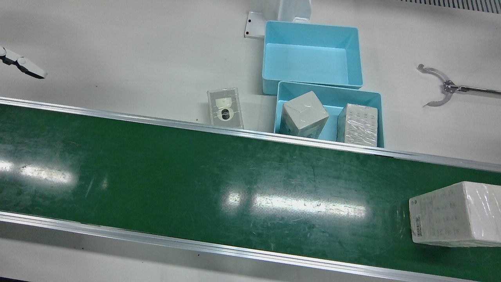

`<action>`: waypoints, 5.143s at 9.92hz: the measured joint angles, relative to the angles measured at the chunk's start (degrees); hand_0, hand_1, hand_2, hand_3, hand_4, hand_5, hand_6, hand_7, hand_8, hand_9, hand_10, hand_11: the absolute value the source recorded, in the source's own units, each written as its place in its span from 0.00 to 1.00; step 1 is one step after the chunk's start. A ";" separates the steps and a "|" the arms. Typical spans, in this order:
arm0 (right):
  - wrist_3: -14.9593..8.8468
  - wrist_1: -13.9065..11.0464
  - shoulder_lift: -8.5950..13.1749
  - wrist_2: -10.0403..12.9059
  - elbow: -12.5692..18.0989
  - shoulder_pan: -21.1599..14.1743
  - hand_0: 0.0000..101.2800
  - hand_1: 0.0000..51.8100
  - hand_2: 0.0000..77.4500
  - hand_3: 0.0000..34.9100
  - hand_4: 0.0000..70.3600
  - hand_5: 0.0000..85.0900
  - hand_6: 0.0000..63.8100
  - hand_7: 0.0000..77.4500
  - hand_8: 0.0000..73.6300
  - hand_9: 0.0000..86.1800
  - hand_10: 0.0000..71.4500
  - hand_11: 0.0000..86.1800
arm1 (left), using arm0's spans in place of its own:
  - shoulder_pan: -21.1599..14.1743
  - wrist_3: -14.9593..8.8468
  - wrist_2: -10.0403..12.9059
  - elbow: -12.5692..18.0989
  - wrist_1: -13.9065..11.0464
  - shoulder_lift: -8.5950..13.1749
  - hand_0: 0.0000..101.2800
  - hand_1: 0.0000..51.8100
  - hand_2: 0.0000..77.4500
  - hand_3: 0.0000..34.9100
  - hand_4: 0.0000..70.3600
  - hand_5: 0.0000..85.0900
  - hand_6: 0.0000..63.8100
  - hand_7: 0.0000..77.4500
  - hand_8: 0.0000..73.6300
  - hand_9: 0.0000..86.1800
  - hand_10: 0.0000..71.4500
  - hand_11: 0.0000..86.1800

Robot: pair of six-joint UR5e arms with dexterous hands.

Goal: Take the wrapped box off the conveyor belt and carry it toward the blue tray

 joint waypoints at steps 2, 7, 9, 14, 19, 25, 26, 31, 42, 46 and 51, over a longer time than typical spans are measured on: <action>2.92 2.73 -1.30 0.47 1.43 1.61 0.46 0.34 0.28 0.58 0.00 0.15 0.00 0.01 0.00 0.01 0.00 0.02 | 0.00 0.00 0.00 0.00 0.00 0.00 0.00 0.00 0.01 0.00 0.01 0.01 0.01 0.01 0.00 0.00 0.01 0.00; 10.15 6.64 -3.77 1.96 1.49 3.02 0.46 0.27 0.27 0.56 0.00 0.17 0.00 0.01 0.00 0.01 0.00 0.02 | 0.00 0.00 0.00 0.00 0.00 0.00 0.00 0.00 0.01 0.00 0.01 0.01 0.01 0.01 0.00 0.00 0.01 0.00; 10.35 6.82 -4.17 2.14 1.50 3.01 0.46 0.28 0.26 0.51 0.00 0.17 0.00 0.00 0.00 0.01 0.00 0.02 | 0.00 0.00 0.00 0.00 0.00 0.00 0.00 0.00 0.01 0.00 0.01 0.01 0.01 0.01 0.00 0.00 0.01 0.00; 10.39 6.94 -4.43 2.19 2.11 2.95 0.46 0.33 0.30 0.54 0.00 0.17 0.00 0.00 0.00 0.01 0.00 0.02 | 0.00 0.00 0.00 0.00 0.00 0.00 0.00 0.00 0.01 0.00 0.01 0.01 0.01 0.01 0.01 0.00 0.01 0.00; 9.84 6.89 -4.70 2.20 1.73 2.72 0.46 0.33 0.31 0.54 0.00 0.17 0.00 0.00 0.00 0.01 0.00 0.02 | 0.00 0.00 0.00 0.00 0.00 0.00 0.00 0.00 0.01 0.00 0.01 0.01 0.01 0.01 0.00 0.00 0.01 0.00; 9.70 6.70 -6.46 2.25 2.11 2.48 0.46 0.36 0.34 0.59 0.01 0.15 0.00 0.00 0.00 0.01 0.00 0.02 | 0.00 0.00 0.00 0.00 0.00 0.00 0.00 0.00 0.01 0.00 0.01 0.01 0.01 0.01 0.01 0.00 0.01 0.00; 9.60 6.64 -6.41 2.59 2.08 1.83 0.46 0.37 0.34 0.61 0.01 0.15 0.00 0.01 0.00 0.01 0.00 0.02 | 0.00 0.00 0.00 0.00 0.00 0.00 0.00 0.00 0.01 0.00 0.01 0.01 0.01 0.01 0.00 0.00 0.01 0.00; 7.06 5.70 -4.73 3.22 2.00 -2.34 0.51 0.48 0.42 0.87 0.00 0.03 0.00 0.00 0.00 0.01 0.00 0.02 | 0.00 0.00 0.00 0.00 0.00 0.00 0.00 0.00 0.01 0.00 0.01 0.01 0.01 0.01 0.01 0.00 0.01 0.00; -16.65 2.88 -3.84 -7.48 6.09 2.61 0.55 0.68 0.65 0.88 0.00 0.02 0.00 0.00 0.00 0.02 0.00 0.02 | 0.00 0.00 0.00 0.00 0.00 0.00 0.00 0.00 0.01 0.00 0.01 0.01 0.01 0.01 0.00 0.01 0.01 0.00; -16.75 2.93 -3.05 -7.34 5.31 2.47 0.46 0.29 0.36 0.87 0.00 0.02 0.00 0.00 0.00 0.01 0.00 0.02 | 0.00 0.00 0.00 0.00 0.00 0.00 0.00 0.00 0.01 0.00 0.01 0.01 0.01 0.01 0.01 0.00 0.01 0.00; -14.72 3.06 -2.78 -7.28 5.25 2.79 0.42 0.23 0.23 0.85 0.00 0.02 0.00 0.00 0.00 0.01 0.00 0.02 | 0.00 0.00 0.00 0.00 0.00 0.00 0.00 0.00 0.01 0.00 0.01 0.01 0.01 0.01 0.01 0.00 0.00 0.00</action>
